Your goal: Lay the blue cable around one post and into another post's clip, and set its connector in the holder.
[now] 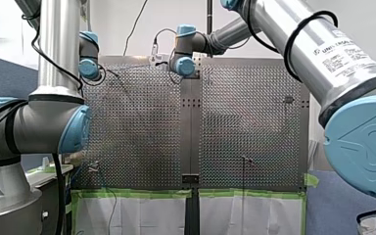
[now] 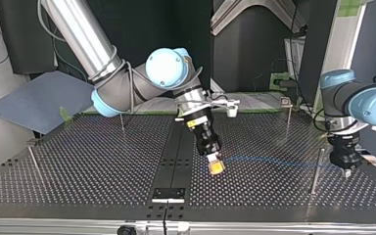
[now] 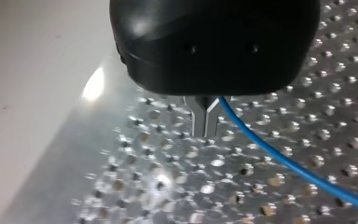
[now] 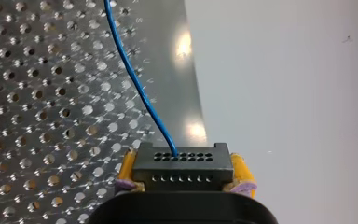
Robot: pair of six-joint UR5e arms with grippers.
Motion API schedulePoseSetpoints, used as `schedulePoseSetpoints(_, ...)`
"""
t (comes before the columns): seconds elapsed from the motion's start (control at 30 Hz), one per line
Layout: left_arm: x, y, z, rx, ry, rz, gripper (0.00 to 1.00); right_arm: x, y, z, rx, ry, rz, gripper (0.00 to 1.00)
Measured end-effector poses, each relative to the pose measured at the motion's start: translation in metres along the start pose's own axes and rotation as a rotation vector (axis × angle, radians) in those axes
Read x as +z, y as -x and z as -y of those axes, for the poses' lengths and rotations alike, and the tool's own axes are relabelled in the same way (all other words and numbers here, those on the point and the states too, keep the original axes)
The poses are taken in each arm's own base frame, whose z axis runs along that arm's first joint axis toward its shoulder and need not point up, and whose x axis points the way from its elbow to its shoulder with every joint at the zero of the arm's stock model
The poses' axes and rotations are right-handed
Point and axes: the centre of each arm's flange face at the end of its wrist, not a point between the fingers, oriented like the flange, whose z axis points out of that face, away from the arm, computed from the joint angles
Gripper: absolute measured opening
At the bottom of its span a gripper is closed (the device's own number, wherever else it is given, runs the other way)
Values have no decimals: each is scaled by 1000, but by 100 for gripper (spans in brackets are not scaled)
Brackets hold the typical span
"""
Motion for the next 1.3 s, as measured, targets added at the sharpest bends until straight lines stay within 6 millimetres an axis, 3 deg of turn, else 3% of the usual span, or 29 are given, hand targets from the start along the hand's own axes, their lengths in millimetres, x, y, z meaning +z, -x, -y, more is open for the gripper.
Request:
schedulePoseSetpoints(0.43, 10, -32, -2, 5, -19, -64, 0, 4, 36, -23, -9, 31, 63, 0)
schedulePoseSetpoints(1.1, 5, -47, 18, 15, -94, -85, 0, -11, 63, -55, -33, 85, 212, 0)
schedulePoseSetpoints(1.17, 4, -48, 18, 21, -93, -84, 31, -13, 69, -57, -35, 88, 221, 0)
schedulePoseSetpoints(1.2, 4, -48, 18, 23, -94, -84, 31, -15, 72, -58, -36, 90, 227, 0)
schedulePoseSetpoints(1.23, 4, -48, 18, 27, -94, -84, 47, -17, 75, -60, -36, 92, 231, 0)
schedulePoseSetpoints(1.3, 4, -48, 17, 30, -92, -84, 47, -20, 81, -62, -38, 96, 241, 0)
